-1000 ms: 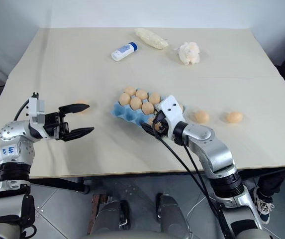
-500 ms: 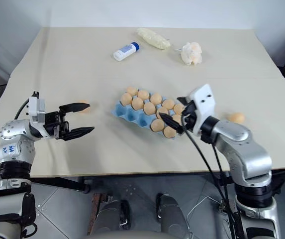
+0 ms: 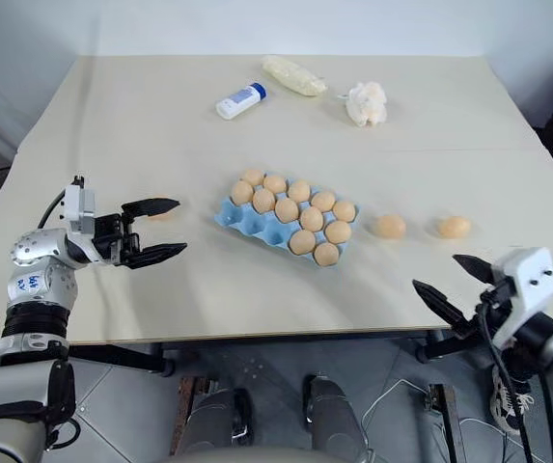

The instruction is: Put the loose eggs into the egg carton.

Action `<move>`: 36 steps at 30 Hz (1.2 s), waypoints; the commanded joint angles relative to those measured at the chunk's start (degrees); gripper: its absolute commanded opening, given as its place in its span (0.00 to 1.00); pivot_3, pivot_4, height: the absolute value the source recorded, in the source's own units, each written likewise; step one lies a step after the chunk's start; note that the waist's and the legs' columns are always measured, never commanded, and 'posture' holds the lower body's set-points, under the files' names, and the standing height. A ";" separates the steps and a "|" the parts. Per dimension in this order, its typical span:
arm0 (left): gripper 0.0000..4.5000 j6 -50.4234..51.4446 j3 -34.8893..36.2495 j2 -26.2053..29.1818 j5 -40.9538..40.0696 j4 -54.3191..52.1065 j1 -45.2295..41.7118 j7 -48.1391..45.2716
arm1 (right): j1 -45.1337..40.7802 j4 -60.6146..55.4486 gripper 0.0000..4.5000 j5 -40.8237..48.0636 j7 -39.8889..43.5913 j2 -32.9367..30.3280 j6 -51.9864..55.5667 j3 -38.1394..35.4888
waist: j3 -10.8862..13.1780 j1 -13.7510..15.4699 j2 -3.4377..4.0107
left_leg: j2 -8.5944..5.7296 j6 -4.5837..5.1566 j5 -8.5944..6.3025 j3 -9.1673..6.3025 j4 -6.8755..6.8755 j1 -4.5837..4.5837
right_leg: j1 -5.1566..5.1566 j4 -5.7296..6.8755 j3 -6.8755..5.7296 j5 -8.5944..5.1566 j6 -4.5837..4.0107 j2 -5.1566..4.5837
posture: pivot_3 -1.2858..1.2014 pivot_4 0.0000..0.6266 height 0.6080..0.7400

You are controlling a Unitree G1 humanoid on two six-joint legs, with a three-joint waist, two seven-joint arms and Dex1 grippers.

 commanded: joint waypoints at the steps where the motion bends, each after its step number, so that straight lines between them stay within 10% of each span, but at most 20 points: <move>1: 1.00 -0.86 0.33 0.22 0.10 0.71 -1.41 -0.73 | 0.70 0.51 1.00 0.35 0.52 0.27 -3.50 -2.28 | 0.00 -0.02 0.00 | -0.01 0.00 0.00 0.01 0.01 0.00 | 0.00 0.00 0.02 0.00 0.00 -0.02 | 0.52 0.24 1.00; 36: 1.00 1.70 2.67 1.02 -2.20 -10.59 5.90 3.97 | -41.43 46.45 0.96 -18.97 -17.20 12.03 -18.01 26.00 | 0.02 -0.32 0.04 | -0.01 -0.09 0.10 0.02 0.09 0.02 | -0.08 0.40 0.07 -0.02 -0.05 -0.14 | 0.52 0.24 1.00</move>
